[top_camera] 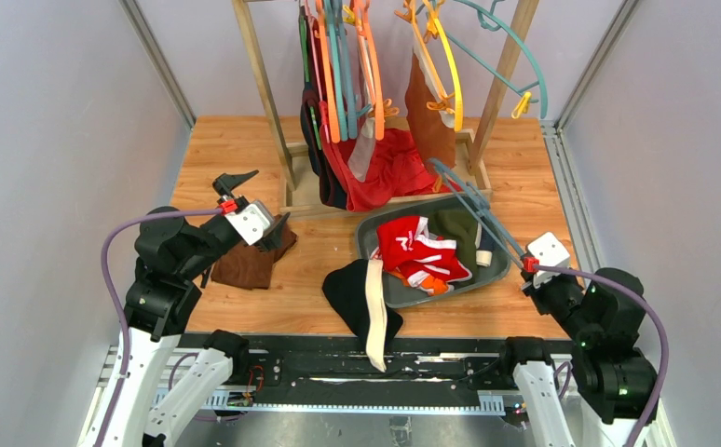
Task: Remove the underwear clipped to the hanger
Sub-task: Place the hanger at the clothesline.
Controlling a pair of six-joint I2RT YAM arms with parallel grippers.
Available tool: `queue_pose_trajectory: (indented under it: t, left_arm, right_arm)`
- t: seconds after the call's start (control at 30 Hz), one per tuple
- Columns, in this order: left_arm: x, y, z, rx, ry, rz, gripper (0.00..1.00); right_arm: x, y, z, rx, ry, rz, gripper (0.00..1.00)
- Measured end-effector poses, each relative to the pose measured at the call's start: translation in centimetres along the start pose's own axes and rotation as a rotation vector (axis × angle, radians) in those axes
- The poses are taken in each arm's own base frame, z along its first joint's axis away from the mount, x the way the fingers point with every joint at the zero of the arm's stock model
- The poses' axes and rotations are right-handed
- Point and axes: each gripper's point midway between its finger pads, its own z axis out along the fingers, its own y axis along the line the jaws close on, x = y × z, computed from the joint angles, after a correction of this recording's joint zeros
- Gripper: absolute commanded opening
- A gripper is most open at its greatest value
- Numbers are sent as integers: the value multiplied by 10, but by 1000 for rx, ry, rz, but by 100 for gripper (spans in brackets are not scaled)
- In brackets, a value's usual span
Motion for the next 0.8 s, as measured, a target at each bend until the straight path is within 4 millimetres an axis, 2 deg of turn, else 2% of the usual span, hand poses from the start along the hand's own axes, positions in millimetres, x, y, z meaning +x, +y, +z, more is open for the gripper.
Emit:
queue_pose_trajectory:
  t: [0.27,0.8]
  left_arm:
    - [0,0,0,1,0,3,98]
    - [3,-3,0,11,1,18,98]
  right_arm:
    - [4,-19,-14,120,45,-3,1]
    - [-8,-53,-38,296,72,-9,1]
